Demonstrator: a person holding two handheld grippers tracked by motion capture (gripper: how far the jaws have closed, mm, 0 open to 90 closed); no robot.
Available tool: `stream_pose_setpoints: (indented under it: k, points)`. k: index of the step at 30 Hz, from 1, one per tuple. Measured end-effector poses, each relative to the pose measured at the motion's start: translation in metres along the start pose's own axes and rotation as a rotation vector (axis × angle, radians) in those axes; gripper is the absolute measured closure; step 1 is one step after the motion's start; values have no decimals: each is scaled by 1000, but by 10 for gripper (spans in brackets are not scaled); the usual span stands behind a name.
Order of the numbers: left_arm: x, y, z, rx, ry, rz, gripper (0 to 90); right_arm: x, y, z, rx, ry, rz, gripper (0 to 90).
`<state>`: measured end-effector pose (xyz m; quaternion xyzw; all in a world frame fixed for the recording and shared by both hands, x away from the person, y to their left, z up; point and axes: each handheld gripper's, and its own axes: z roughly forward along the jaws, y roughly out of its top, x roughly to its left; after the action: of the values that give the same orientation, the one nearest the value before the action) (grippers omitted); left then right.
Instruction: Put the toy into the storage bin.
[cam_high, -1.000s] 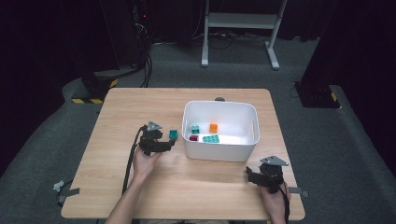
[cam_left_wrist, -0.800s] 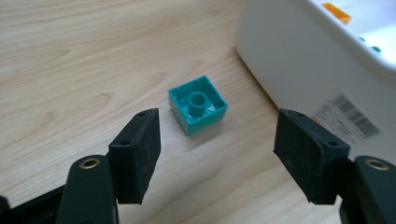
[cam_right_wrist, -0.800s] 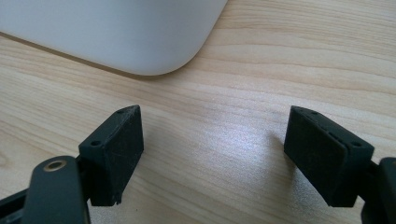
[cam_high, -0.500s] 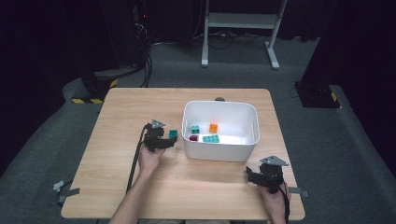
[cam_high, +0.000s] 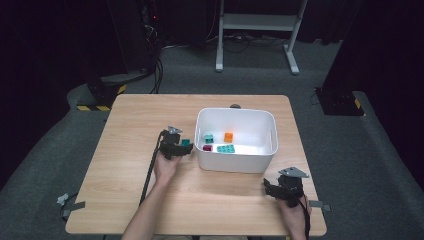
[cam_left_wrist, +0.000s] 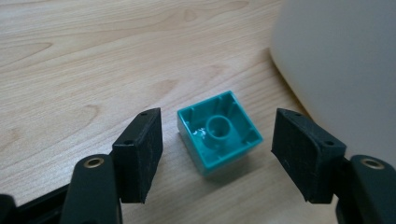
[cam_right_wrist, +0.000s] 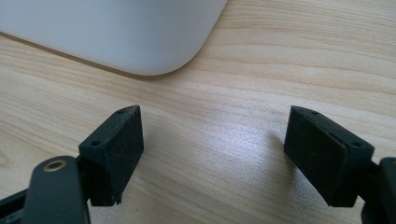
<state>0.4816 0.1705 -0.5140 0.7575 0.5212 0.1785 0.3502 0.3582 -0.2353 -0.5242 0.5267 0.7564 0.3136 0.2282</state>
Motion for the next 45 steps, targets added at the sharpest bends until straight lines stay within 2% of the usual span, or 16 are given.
stream_pose_setpoints:
  k: [2,8,9,10,12,13,14,19,24,28,32,36,40,45]
  points:
    - [0,-1,4,5,6,-7,347,0,0,0,0,0,-1,200]
    - [-2,-1,6,3,20,14,402,0,0,0,0,0,0,200]
    - [-1,-1,5,3,18,10,447,0,0,0,0,0,0,200]
    - [-1,-1,5,-1,20,3,447,0,0,0,0,0,0,200]
    - [0,-1,5,0,32,8,532,0,0,0,0,0,-1,200]
    - [-1,-1,4,6,48,22,532,0,0,0,0,0,-1,200]
    - [-1,-1,4,5,54,31,571,0,0,0,0,0,-1,200]
    - [-1,-2,3,11,47,47,583,0,0,0,0,0,-1,200]
    - [0,-2,3,11,35,34,586,0,0,0,0,0,-1,200]
    - [-2,-2,1,21,25,51,586,0,0,0,0,0,-1,200]
    - [-3,-2,-1,21,14,43,586,0,0,0,0,0,-1,200]
    - [-3,-1,-5,17,3,41,586,0,0,0,0,0,-1,200]
    - [-4,0,-11,17,-1,58,586,0,0,0,0,0,0,200]
    - [1,2,-21,11,-16,40,586,0,0,0,0,0,-1,200]
